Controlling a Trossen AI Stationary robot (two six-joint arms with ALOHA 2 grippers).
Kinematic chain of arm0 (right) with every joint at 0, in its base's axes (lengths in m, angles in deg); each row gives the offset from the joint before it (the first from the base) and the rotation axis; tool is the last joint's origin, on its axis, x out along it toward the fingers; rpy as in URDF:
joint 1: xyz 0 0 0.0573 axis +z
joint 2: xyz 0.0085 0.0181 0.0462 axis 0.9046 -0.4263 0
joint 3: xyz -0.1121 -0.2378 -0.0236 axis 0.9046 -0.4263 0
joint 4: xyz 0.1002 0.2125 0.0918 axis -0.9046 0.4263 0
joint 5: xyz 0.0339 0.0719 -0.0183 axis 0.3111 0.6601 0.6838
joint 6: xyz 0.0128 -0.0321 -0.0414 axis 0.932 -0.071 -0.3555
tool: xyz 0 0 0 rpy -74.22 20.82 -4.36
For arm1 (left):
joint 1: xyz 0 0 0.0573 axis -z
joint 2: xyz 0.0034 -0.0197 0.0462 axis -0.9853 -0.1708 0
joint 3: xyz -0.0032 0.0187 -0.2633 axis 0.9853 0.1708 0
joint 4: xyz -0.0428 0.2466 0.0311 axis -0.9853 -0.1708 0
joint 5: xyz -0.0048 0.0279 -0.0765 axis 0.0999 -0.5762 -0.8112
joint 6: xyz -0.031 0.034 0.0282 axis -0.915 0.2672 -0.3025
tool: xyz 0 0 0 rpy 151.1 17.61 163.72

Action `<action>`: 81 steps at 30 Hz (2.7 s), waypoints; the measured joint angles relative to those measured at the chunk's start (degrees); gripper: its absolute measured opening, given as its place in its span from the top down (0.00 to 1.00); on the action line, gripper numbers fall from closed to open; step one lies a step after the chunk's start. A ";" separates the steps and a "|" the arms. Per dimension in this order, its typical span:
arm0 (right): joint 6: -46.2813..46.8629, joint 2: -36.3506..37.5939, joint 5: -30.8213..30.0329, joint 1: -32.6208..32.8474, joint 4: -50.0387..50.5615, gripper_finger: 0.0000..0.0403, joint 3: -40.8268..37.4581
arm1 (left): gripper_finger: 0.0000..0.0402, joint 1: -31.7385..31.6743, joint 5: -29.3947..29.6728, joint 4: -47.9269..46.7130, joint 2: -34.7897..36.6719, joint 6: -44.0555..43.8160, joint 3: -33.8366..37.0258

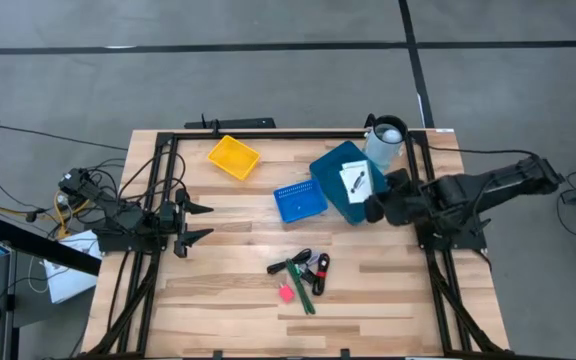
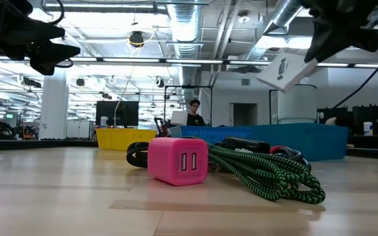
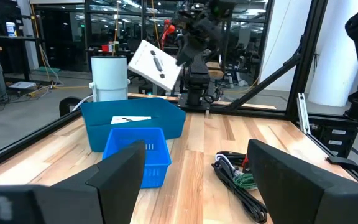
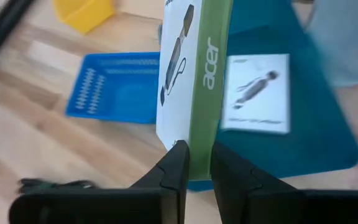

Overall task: Pick and place items into bin
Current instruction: Put the SD card reader box into the dark blue bin, then put the pink charger adapter into the yellow bin

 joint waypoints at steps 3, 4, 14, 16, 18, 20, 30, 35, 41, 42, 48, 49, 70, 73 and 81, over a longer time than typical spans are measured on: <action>-4.48 0.42 2.70 -4.86 0.86 0.87 0.00 | 0.32 -0.01 0.00 0.00 0.00 -0.02 0.02; -6.12 0.38 3.62 -6.37 0.75 0.87 0.00 | 0.32 -0.02 0.00 0.00 0.00 0.00 0.00; -22.29 -1.76 16.05 -20.69 -0.53 0.87 0.00 | 0.32 -0.01 0.02 0.00 0.00 0.00 0.01; -25.51 -2.75 18.42 -23.02 -1.58 0.87 -0.01 | 0.32 0.00 0.00 0.00 0.00 -0.02 0.01; -28.62 -3.77 20.36 -25.24 -2.11 0.87 0.00 | 0.32 -0.02 0.02 0.00 0.00 -0.02 0.02; -31.08 -5.07 21.98 -27.23 -2.55 0.87 0.00 | 0.32 -0.01 0.00 0.00 0.00 -0.01 0.02; -38.66 -10.52 27.33 -33.87 -3.33 0.86 0.00 | 0.32 -0.02 0.01 0.00 0.00 -0.02 0.00; -39.83 -11.72 27.48 -34.16 -4.60 0.82 -0.02 | 0.32 0.00 0.00 0.00 0.00 -0.02 0.02; -40.79 -11.91 26.60 -34.14 -5.48 0.74 -0.02 | 0.32 -0.01 0.00 0.00 0.00 -0.02 0.00; -40.79 -11.91 26.56 -34.13 -5.54 0.73 -0.02 | 0.32 0.00 0.00 0.00 0.00 0.00 0.00; -40.49 -11.91 26.65 -33.98 -6.24 0.64 -0.02 | 0.32 0.00 0.00 0.00 0.00 -0.02 0.01; -40.44 -11.84 26.64 -33.98 -6.22 0.63 -0.02 | 0.32 -0.02 0.00 0.00 0.00 -0.02 0.01; -49.69 -11.69 26.65 -15.44 -23.59 0.62 -0.02 | 0.32 -0.01 0.00 0.00 0.00 0.00 -0.01; -49.78 -11.76 26.63 -9.10 -28.69 0.62 -0.01 | 0.32 -0.02 0.00 0.00 0.00 -0.02 -0.01; -47.43 -12.28 17.30 8.53 -38.46 0.66 0.00 | 0.32 -0.02 0.00 0.00 0.00 0.00 -0.01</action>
